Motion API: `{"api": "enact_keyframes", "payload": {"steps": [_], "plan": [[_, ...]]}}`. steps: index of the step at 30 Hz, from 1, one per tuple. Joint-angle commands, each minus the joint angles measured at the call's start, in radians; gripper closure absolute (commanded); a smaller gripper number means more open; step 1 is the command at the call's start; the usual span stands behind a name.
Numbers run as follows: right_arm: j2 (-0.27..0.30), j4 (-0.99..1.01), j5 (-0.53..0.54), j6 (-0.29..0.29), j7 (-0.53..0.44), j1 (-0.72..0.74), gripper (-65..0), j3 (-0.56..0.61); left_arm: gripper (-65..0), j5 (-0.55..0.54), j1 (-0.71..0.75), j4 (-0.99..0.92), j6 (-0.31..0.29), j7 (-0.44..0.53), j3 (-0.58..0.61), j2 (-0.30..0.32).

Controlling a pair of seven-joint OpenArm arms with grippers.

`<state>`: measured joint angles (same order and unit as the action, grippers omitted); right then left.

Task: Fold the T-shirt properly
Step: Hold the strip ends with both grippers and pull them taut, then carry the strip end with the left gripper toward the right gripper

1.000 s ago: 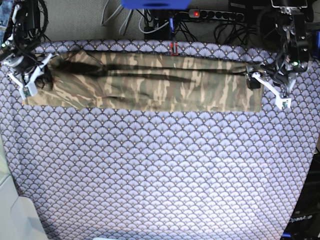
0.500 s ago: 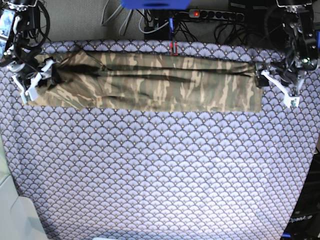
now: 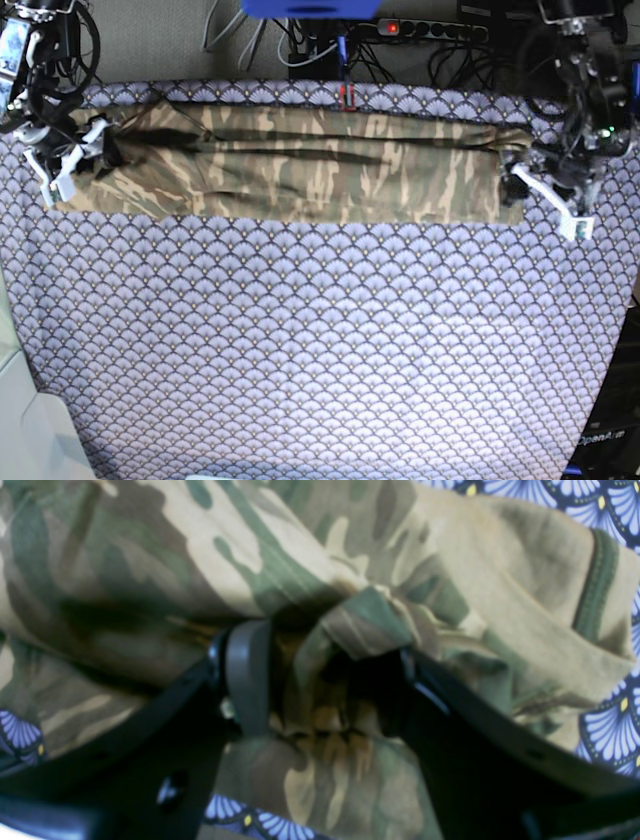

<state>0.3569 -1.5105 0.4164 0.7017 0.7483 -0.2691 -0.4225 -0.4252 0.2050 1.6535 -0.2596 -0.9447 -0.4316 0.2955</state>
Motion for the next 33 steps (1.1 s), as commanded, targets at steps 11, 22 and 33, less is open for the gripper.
{"api": "enact_keyframes", "payload": {"steps": [11, 22, 33], "plan": [[0.017, -0.009, 0.002, -0.004, -0.003, 0.004, -32.6, -0.003, -55.9, -0.001, -0.046, -0.128, 0.004, 0.013, -0.008, -0.019], [0.017, -0.014, 0.002, -0.004, -0.003, 0.006, -32.6, -0.003, -55.6, -0.004, 0.012, -0.148, 0.004, 0.000, -0.008, -0.037], [0.014, -0.012, 0.002, -0.004, -0.002, 0.023, -32.6, -0.003, -13.5, 0.021, 0.003, -0.190, 0.004, -0.040, -0.006, -0.011]]}}
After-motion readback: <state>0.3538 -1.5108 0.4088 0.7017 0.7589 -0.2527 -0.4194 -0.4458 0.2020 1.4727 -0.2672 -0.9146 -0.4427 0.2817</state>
